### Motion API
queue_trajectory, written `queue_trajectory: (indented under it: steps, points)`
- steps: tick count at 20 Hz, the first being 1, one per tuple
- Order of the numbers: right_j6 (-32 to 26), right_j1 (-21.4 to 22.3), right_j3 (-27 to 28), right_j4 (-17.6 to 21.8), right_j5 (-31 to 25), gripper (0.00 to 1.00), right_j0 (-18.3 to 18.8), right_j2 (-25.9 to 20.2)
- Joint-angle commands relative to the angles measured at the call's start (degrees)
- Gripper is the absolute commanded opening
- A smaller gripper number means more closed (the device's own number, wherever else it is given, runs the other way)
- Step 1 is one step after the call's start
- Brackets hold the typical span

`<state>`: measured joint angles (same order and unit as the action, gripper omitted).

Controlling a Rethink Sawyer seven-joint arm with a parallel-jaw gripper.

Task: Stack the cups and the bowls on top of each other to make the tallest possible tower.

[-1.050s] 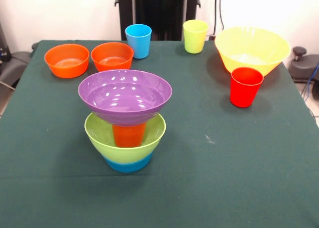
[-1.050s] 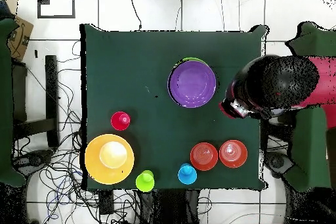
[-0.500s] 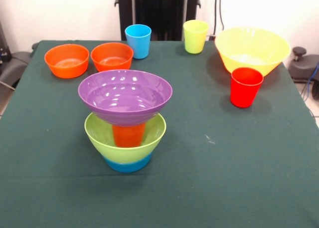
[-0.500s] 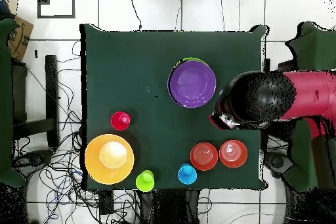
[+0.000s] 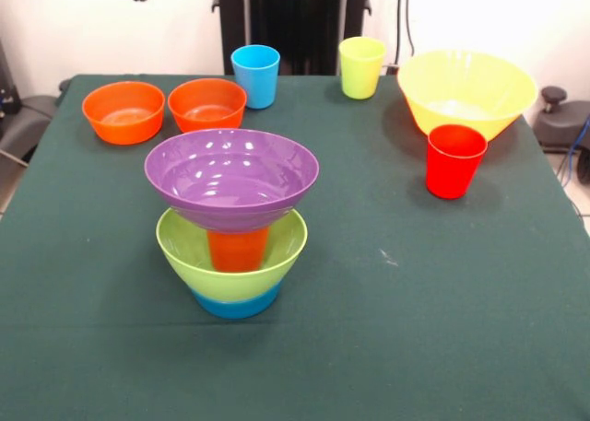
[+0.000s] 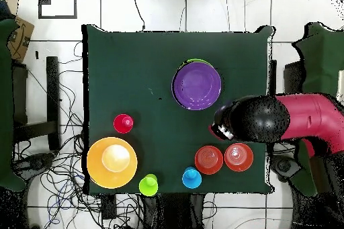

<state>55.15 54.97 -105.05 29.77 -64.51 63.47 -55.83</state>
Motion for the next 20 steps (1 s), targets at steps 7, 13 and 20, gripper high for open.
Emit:
queue_trajectory:
  steps: [7,13,20]
  points:
    - [6.2,-0.4,-12.7,4.9,11.3,1.0,-0.2,6.9]
    - [8.5,-2.9,-15.1,7.5,17.1,1.0,-1.3,10.2]
    - [10.9,-2.4,-17.2,9.8,21.1,1.0,-3.6,13.9]
